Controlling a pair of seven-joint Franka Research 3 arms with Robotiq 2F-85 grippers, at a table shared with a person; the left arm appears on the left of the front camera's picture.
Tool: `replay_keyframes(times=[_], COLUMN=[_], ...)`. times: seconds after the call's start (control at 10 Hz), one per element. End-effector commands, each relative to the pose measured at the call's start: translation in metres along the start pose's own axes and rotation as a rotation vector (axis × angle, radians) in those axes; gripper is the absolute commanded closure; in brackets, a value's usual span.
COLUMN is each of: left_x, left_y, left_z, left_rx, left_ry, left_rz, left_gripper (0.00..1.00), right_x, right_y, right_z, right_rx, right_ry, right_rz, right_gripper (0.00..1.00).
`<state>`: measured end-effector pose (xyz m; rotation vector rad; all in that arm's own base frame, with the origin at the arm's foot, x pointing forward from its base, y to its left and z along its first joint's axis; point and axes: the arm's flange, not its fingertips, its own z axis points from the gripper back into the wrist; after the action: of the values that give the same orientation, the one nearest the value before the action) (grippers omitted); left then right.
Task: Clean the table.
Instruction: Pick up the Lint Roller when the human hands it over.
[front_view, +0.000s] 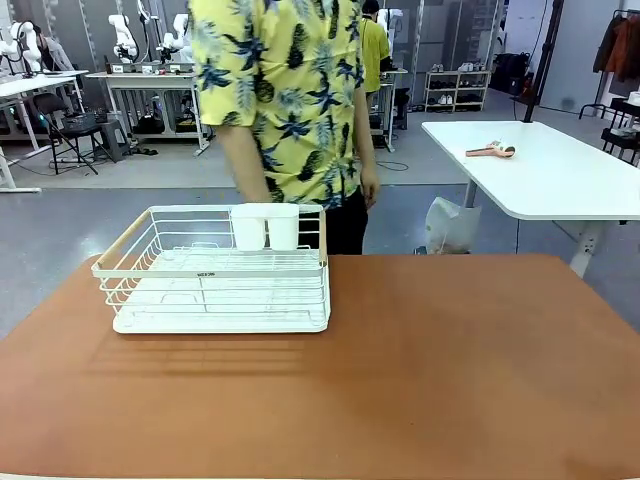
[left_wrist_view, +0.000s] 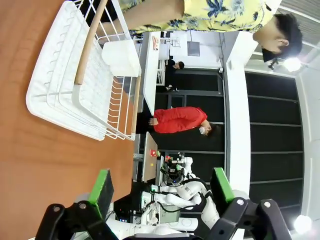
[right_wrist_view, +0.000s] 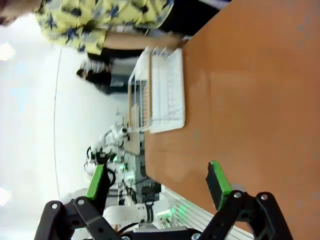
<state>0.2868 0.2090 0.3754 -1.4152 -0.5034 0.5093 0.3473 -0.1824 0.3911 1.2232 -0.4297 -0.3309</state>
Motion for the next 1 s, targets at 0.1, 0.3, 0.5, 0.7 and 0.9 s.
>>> replay_keyframes(times=[0.1, 0.3, 0.5, 0.7, 0.9], left_x=[-0.003, -0.003, -0.003, -0.003, -0.003], left_y=[-0.002, -0.002, -0.002, -0.002, -0.002], left_z=[0.004, 0.004, 0.004, 0.004, 0.004], left_rx=[-0.005, -0.005, -0.005, -0.005, -0.005], left_ry=[0.015, 0.015, 0.015, 0.015, 0.015], left_rz=[-0.023, -0.023, -0.023, -0.023, -0.023], left_gripper=[0.00, 0.00, 0.00, 0.00, 0.00], right_x=[0.003, 0.004, 0.004, 0.004, 0.004], right_y=[-0.020, -0.012, -0.012, -0.012, -0.012], right_z=[0.045, 0.030, 0.030, 0.030, 0.030], right_rx=[0.016, -0.008, -0.008, -0.008, -0.008], right_ry=[-0.010, -0.042, -0.042, -0.042, -0.042], right_rz=[-0.060, -0.029, -0.029, -0.029, -0.029], right_gripper=[0.00, 0.00, 0.00, 0.00, 0.00])
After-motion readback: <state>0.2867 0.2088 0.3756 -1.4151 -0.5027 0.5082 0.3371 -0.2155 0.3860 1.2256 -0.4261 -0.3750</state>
